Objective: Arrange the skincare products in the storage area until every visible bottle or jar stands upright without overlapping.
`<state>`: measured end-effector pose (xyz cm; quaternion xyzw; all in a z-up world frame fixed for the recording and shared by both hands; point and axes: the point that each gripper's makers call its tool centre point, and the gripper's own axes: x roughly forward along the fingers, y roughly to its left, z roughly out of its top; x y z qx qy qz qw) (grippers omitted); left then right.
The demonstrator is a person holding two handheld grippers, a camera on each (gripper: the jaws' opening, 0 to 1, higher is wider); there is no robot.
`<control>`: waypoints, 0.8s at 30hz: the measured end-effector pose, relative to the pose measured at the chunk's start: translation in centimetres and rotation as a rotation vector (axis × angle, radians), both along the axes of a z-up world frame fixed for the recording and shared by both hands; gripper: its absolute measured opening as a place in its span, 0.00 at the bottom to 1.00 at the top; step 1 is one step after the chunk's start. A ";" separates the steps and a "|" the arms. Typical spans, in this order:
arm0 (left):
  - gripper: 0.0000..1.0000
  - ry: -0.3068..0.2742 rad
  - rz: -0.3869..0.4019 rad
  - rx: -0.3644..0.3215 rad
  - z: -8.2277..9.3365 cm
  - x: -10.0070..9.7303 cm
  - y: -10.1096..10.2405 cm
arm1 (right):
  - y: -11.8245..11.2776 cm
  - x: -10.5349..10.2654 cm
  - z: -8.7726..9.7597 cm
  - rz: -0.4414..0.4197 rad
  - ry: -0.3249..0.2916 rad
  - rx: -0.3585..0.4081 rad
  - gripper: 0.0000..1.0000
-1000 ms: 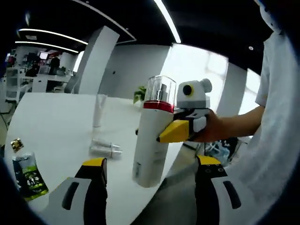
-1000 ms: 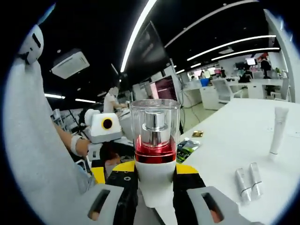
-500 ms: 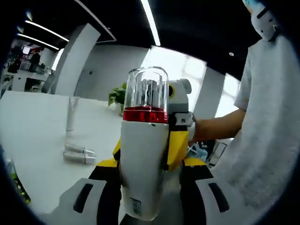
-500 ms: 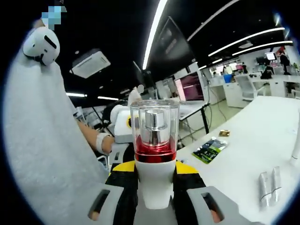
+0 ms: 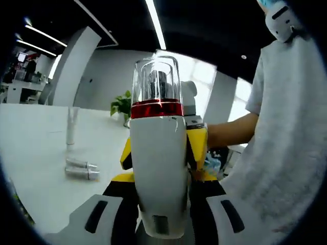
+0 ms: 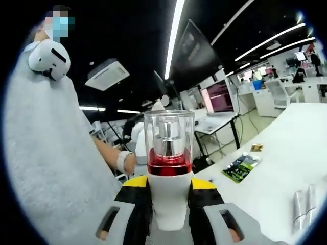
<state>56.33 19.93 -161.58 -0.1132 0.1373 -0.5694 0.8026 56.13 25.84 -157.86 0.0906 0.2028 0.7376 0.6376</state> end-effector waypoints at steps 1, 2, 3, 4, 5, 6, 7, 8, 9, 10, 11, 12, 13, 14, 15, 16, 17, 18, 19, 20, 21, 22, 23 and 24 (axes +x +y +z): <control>0.33 -0.001 -0.001 0.002 0.0 -0.1 -0.1 | 0.0 0.0 0.2 -0.003 0.002 0.008 0.23; 0.32 0.000 0.004 0.001 0.1 0.0 -0.1 | 0.0 0.0 0.4 -0.003 0.002 0.012 0.23; 0.32 0.001 0.006 -0.001 0.2 0.0 -0.1 | 0.0 0.0 0.5 -0.003 0.001 0.018 0.23; 0.32 -0.002 0.017 -0.018 0.7 0.2 -0.1 | 0.0 -0.1 0.6 0.000 0.001 0.020 0.23; 0.32 -0.001 0.014 -0.018 0.7 0.2 -0.2 | 0.0 0.0 0.8 -0.007 0.001 0.033 0.23; 0.32 0.002 0.016 -0.021 0.8 0.3 -0.3 | -0.1 0.1 0.9 -0.011 0.003 0.039 0.23; 0.32 0.003 0.017 -0.024 0.9 0.3 -0.3 | -0.2 0.2 1.0 -0.016 0.012 0.046 0.23; 0.32 0.006 0.017 -0.027 0.9 0.4 -0.5 | -0.3 0.2 1.0 -0.020 0.016 0.049 0.23; 0.32 0.008 0.017 -0.027 1.0 0.4 -0.5 | -0.4 0.2 1.0 -0.021 0.017 0.052 0.23; 0.31 0.007 0.016 -0.025 1.0 0.4 -0.6 | -0.4 0.2 1.1 -0.022 0.020 0.053 0.23; 0.31 0.012 0.021 -0.020 0.9 0.5 -0.6 | -0.5 0.3 1.1 -0.025 0.018 0.052 0.23; 0.31 0.021 0.023 -0.022 0.9 0.5 -0.7 | -0.6 0.3 1.0 -0.025 0.019 0.053 0.23; 0.31 0.022 0.021 -0.025 0.9 0.5 -0.7 | -0.6 0.3 1.1 -0.025 0.026 0.056 0.23; 0.31 0.032 0.031 -0.029 0.9 0.6 -0.7 | -0.7 0.5 1.0 -0.032 0.032 0.056 0.24; 0.30 0.033 0.035 -0.028 0.9 0.6 -0.7 | -0.6 0.5 1.0 -0.038 0.034 0.052 0.24; 0.31 0.023 0.065 0.000 0.6 1.0 -0.6 | -0.6 0.7 0.9 -0.052 0.031 0.043 0.24; 0.31 0.024 0.076 0.014 0.5 1.2 -0.6 | -0.5 0.9 0.8 -0.062 0.033 0.037 0.24; 0.31 0.052 0.094 0.014 0.4 1.5 -0.6 | -0.4 1.0 0.8 -0.074 0.026 0.039 0.24; 0.31 0.062 0.109 0.013 0.5 1.7 -0.6 | -0.3 1.3 0.8 -0.096 0.018 0.038 0.25; 0.31 0.068 0.120 0.011 0.5 1.9 -0.6 | -0.2 1.5 0.9 -0.111 0.019 0.039 0.25; 0.31 0.069 0.149 0.012 0.5 2.4 -0.3 | -0.1 2.1 0.9 -0.146 0.023 0.041 0.25; 0.31 0.080 0.163 0.011 0.5 2.5 -0.2 | 0.0 2.5 1.0 -0.181 0.040 0.043 0.26; 0.31 0.090 0.193 0.017 0.6 2.9 0.0 | 0.1 2.9 1.0 -0.208 0.039 0.044 0.26; 0.30 0.084 0.204 0.027 0.6 3.1 0.1 | 0.2 3.0 1.0 -0.230 0.027 0.041 0.26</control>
